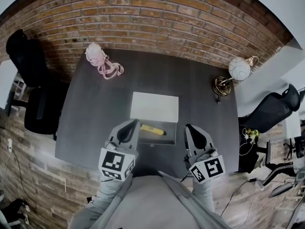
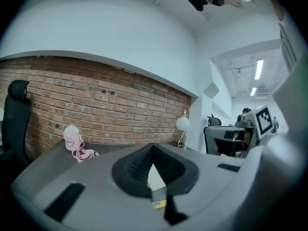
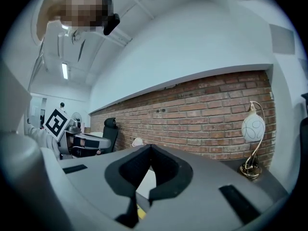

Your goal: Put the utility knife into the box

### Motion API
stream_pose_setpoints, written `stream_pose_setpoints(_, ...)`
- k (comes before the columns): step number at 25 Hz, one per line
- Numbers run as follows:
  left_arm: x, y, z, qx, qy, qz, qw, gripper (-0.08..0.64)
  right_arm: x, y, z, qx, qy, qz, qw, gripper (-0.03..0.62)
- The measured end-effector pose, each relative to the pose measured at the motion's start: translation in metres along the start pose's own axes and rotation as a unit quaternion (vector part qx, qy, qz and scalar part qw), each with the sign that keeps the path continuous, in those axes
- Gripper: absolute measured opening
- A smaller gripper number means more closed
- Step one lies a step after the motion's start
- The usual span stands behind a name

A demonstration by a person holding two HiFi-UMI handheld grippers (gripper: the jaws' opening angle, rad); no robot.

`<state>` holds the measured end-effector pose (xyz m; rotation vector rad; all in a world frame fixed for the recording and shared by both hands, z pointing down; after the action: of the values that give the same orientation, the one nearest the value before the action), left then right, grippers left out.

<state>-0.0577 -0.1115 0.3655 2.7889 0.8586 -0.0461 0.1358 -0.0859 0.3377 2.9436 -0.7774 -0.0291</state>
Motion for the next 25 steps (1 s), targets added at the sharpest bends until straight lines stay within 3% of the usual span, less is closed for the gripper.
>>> stream_pose_setpoints(25,-0.011,0.017,-0.009,-0.015,-0.008,-0.001,0.9998,0.018,0.008,0.023,-0.014,-0.016,0.01,0.011,1.0,0.017)
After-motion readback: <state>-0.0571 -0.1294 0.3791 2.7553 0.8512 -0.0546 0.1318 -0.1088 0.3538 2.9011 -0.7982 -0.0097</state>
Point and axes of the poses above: the fingertips, and each gripper's own axes: y forward along the fingers, x to its right, z out of its top, the point moved 3 cm from there along -y, backward along the fingers, and after that the axes turned 1 degree about -x, right-handed, at the moved point
